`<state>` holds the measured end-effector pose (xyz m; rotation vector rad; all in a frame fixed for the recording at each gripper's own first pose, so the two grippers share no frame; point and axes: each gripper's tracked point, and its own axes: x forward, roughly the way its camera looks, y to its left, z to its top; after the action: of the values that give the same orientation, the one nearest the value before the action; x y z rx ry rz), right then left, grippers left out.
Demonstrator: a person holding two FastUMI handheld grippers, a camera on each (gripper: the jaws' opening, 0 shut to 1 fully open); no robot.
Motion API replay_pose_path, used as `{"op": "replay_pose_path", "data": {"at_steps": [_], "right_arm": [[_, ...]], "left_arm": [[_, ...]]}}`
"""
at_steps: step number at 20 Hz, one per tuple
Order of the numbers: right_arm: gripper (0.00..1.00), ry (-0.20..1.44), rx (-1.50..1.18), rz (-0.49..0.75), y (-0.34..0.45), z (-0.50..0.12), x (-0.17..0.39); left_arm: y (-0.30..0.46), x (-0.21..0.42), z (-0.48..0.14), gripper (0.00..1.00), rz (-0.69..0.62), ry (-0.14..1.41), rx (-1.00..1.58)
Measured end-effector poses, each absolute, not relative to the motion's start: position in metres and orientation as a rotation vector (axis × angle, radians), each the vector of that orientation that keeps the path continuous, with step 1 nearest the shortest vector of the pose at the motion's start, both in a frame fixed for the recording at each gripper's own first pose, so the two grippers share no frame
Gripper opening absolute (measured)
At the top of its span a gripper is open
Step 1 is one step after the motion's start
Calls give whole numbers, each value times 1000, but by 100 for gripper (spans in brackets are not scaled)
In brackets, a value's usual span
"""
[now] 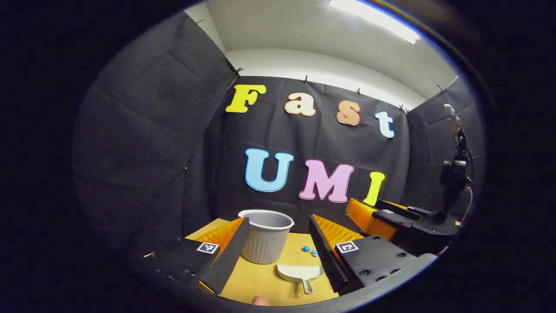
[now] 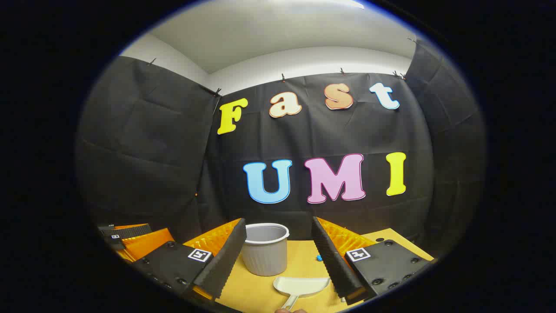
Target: Pick up the small broom and dustpan from the desktop, sweep the trash into the dustpan with the broom, and then empty the trash into the garbage bin.
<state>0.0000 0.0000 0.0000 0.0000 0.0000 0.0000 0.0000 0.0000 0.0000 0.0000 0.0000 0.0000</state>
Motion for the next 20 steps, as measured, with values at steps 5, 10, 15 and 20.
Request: {"op": "replay_pose_path", "data": {"at_steps": [5,10,15,20], "right_arm": [[95,-3,-37,-11,-8,0,-6],[96,-8,-41,-26,-18,1,-6],[95,-37,-14,-88,-38,14,-4],[95,-41,-50,-140,-51,18,-10]], "left_arm": [[-5,-3,-20,80,3,55,21],[-4,1,-20,82,14,43,-2],[-8,4,-22,80,5,56,-2],[-14,4,-30,80,-14,76,-10]]}}
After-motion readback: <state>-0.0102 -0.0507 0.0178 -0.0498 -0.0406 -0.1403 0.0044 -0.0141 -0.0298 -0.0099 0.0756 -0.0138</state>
